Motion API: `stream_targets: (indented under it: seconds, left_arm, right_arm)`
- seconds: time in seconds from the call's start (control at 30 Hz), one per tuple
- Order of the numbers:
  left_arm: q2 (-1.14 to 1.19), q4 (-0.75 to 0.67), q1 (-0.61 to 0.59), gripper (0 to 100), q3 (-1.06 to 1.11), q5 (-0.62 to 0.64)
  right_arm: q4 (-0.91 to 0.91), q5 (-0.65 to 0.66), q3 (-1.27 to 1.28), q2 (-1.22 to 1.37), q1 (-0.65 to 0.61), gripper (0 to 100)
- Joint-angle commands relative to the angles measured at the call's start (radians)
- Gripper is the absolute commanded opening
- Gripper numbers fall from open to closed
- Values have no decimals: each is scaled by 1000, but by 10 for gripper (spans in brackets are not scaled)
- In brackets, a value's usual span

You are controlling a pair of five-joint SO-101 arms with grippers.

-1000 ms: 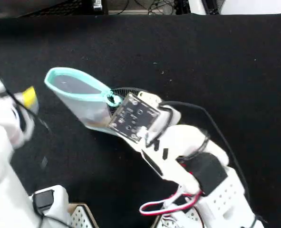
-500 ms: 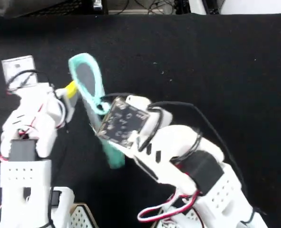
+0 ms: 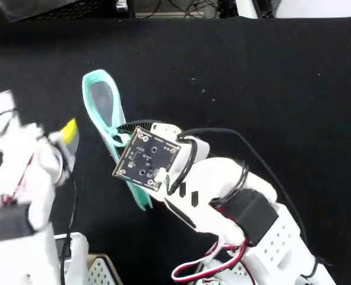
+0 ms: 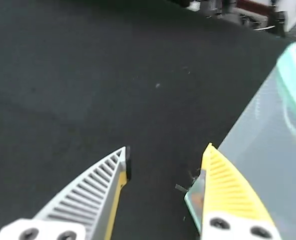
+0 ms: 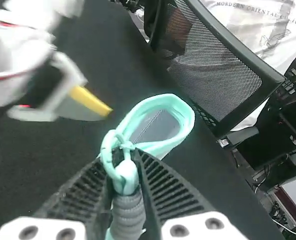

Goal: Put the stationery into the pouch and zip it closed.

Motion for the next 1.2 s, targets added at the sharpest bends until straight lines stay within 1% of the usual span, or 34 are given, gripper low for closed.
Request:
stream_targets:
  seconds: [0.0,0.13,0.23,0.3,0.37,0.6,0.7,0.83,0.93,1.07,1.17]
  left_arm:
    - [-184,140,53,250,-51,-54]
    - [-374,206,236,251,-44,-63]
    - [-482,215,355,258,-39,-61]
    - [-523,207,407,295,-19,-68]
    - [-516,204,440,314,7,-69]
    - [-431,-29,455,314,143,-69]
    - [-387,-106,447,314,176,-71]
    - [-368,-120,444,313,189,-92]
    - [-368,-121,390,313,200,-97]
    - [-368,-127,317,314,193,-92]
    - [-368,-127,321,314,154,-89]
  right_arm:
    - [-35,5,-67,42,-15,12]
    - [-35,2,-85,101,-15,12]
    - [-34,2,-99,107,-15,12]
    - [-29,3,-99,105,-15,12]
    - [-26,3,-99,105,-15,12]
    - [-25,3,-99,105,-15,12]
    - [-3,6,-99,105,-15,12]
    - [15,6,-99,104,29,12]
    - [17,6,-99,104,60,12]
    - [18,6,-99,104,60,12]
    - [18,6,-99,104,60,12]
